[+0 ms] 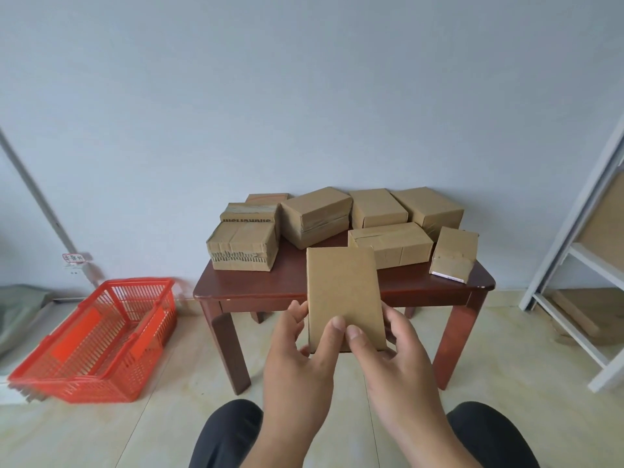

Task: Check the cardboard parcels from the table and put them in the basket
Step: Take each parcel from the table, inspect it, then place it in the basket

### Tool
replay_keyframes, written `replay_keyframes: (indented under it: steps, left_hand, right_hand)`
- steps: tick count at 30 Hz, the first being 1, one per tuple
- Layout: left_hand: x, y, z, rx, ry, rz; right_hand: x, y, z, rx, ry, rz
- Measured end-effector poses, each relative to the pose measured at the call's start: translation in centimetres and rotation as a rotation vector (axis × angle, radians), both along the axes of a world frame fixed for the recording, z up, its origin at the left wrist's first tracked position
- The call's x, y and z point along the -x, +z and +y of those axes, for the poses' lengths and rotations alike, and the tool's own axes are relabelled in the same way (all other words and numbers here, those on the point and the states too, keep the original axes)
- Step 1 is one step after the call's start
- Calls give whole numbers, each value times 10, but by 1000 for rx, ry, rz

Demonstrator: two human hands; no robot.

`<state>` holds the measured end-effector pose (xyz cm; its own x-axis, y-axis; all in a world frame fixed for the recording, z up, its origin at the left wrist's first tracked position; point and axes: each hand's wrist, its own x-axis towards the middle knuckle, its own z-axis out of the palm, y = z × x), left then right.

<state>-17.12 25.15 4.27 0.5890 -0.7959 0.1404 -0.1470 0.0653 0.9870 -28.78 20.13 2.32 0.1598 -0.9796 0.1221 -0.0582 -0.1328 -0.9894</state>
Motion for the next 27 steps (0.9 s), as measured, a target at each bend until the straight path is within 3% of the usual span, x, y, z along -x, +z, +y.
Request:
replay_keyframes:
  steps: [8,16,27]
  left_hand:
    - [13,0,9,19,-31,65]
    - [9,10,13,47,-34,-2]
    - [4,17,9,32,-9,40]
  right_hand:
    - [10,15,-1,62,-58,-18]
    - [10,20,8,80,-50,-43]
    - [6,25,11,64,-34,76]
